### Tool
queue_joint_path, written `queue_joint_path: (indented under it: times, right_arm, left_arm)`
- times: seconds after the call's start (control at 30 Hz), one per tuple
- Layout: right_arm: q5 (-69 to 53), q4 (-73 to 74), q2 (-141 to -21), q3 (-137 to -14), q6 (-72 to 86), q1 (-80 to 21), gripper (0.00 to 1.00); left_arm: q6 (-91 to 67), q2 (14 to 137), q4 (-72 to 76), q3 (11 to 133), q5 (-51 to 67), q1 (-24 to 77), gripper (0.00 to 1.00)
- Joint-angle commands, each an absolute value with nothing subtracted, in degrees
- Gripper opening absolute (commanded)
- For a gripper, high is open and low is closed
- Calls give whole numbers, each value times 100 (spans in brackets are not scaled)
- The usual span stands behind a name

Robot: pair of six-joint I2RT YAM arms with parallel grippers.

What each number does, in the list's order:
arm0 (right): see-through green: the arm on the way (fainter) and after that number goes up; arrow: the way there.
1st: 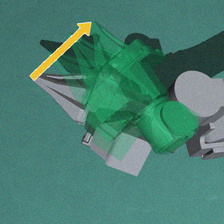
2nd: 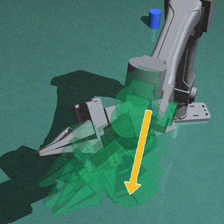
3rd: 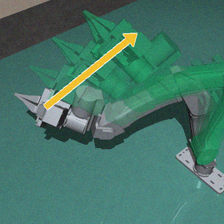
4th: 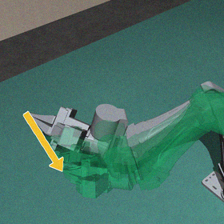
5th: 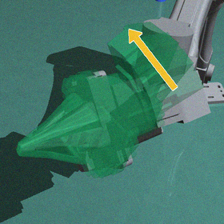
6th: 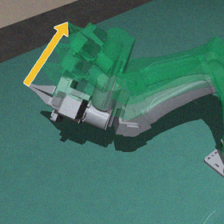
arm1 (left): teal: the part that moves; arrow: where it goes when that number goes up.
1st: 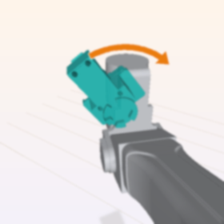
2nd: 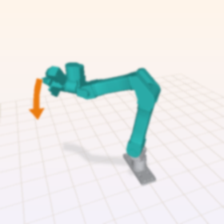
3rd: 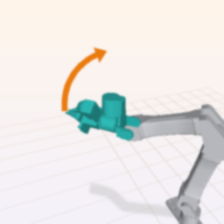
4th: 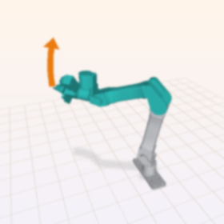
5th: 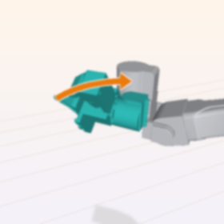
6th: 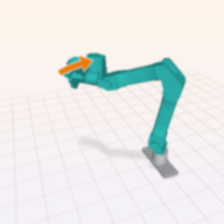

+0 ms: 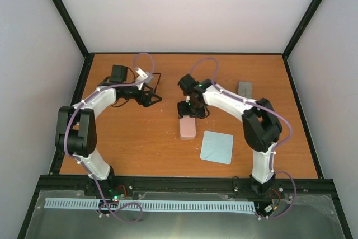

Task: Organize the sunglasses
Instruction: Pick up the sunglasses case from the center of the board, then open the sunglasses case.

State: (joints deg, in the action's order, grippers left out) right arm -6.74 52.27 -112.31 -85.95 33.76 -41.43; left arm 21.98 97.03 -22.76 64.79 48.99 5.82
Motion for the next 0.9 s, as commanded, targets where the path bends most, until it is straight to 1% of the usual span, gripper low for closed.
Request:
queue_joint_path:
  times: [0.0,0.07,0.2,0.27,0.4,0.57,0.87]
  right_arm:
    - [-1757,4647,-10257,-8494,2734,-3710,28]
    - [-2268,4414,-9977,-8316,2532,-3460,25]
    - [-3452,4023,-9672,-7968,2310,-2914,22]
    - [-3743,3950,-9642,-7917,2239,-2767,22]
    - [-3714,4032,-9729,-7989,2159,-2690,21]
    - [-3945,3694,-9788,-7954,2295,-2686,20]
    - [-4048,3388,-9742,-7959,2436,-2689,19]
  left_arm:
    - [2153,9408,-2241,6359,5160,1091,92]
    - [1996,9461,-2156,6373,5198,1161,94]
    - [1921,9627,-2119,6543,5132,1291,96]
    - [1866,9709,-2129,6710,5141,1318,96]
    - [1724,9884,-2230,7189,5377,1318,97]
    - [1502,10097,-2273,7535,5817,1354,97]
    - [1499,10302,-2353,7647,5944,1637,98]
